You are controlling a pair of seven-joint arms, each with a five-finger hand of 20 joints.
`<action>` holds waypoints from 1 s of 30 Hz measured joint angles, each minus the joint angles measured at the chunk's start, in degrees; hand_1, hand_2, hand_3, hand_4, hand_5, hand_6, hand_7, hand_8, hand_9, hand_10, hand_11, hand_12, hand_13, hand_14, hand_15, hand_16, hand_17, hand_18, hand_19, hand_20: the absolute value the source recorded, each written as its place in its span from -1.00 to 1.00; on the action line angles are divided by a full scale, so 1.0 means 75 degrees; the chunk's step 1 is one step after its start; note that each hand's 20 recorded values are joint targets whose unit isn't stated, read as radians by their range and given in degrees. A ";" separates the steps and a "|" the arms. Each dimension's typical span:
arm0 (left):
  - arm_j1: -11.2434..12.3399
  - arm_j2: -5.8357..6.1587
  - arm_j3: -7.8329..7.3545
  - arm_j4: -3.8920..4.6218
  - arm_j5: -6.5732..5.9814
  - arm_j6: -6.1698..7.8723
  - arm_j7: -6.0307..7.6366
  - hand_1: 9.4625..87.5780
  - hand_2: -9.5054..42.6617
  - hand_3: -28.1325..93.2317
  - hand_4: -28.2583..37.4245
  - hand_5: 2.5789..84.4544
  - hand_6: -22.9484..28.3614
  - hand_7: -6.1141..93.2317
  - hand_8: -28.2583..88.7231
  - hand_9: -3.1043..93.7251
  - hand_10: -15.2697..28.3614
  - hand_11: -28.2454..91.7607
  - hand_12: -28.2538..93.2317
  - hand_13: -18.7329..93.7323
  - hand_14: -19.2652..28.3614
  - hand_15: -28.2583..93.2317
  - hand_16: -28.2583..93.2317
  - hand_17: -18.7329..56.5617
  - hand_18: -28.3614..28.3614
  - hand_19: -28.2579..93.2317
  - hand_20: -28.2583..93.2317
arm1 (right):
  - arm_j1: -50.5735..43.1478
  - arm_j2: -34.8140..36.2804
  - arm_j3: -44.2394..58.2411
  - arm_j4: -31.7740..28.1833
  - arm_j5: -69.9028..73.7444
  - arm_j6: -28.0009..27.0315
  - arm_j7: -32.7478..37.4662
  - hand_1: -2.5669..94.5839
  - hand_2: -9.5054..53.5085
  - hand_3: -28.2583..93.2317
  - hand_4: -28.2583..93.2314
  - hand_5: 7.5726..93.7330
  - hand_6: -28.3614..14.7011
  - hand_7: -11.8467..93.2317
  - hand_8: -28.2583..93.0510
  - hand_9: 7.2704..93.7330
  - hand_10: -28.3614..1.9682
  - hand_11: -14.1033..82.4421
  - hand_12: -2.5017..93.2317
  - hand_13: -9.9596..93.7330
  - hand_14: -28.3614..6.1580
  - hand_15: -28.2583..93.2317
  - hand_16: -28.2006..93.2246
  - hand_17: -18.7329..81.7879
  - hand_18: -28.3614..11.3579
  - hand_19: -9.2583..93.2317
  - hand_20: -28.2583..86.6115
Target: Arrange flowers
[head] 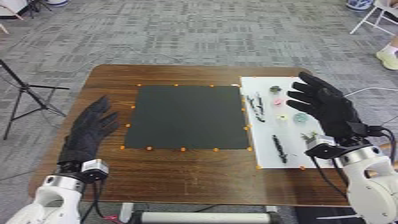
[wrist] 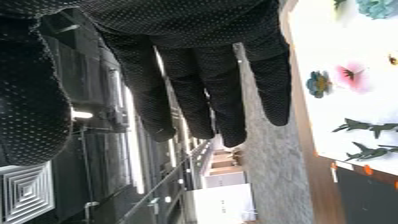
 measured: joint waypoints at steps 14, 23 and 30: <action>-0.0084 0.0000 0.0216 0.0023 0.0005 -0.0025 -0.0069 -0.44 -0.89 0.52 -0.93 -0.56 -0.03 -0.47 -0.68 -0.64 0.12 -0.25 -0.23 -0.41 0.32 -0.08 -0.46 -0.76 0.67 0.12 -0.35 | -0.0271 0.0162 0.0107 -0.0282 -0.0772 0.0705 0.0282 -0.32 -0.75 0.82 -0.95 -0.05 0.19 -0.23 -0.79 0.11 -0.08 -0.11 -0.51 0.12 -0.01 0.23 -0.26 -0.23 -0.51 0.46 -0.05; 0.0328 -0.0018 -0.0109 -0.0134 0.0019 0.0001 -0.0074 -0.45 -0.89 0.52 -0.92 -0.56 -0.03 -0.48 -0.68 -0.63 0.12 -0.25 -0.24 -0.41 0.32 -0.08 -0.46 -0.76 0.67 0.12 -0.35 | -0.0732 0.1216 0.0210 -0.1190 -0.4636 0.1924 0.3226 -0.07 -1.00 0.33 -1.00 0.09 0.24 0.04 -0.81 0.22 0.02 0.33 -0.29 0.24 -0.10 0.66 -0.13 -0.03 -0.40 0.88 0.21; 0.0540 -0.0006 -0.0156 -0.0145 0.0005 0.0022 -0.0044 -0.45 -0.89 0.52 -0.92 -0.56 -0.03 -0.48 -0.68 -0.63 0.12 -0.25 -0.24 -0.41 0.32 -0.08 -0.46 -0.76 0.67 0.11 -0.35 | -0.1324 0.2251 0.0802 -0.1350 -0.7192 -0.0493 0.3303 -0.21 -1.00 0.39 -1.00 0.16 0.25 0.33 -0.84 0.26 -0.09 0.41 -0.23 0.26 -0.15 0.70 -0.07 -0.02 -0.45 0.90 0.24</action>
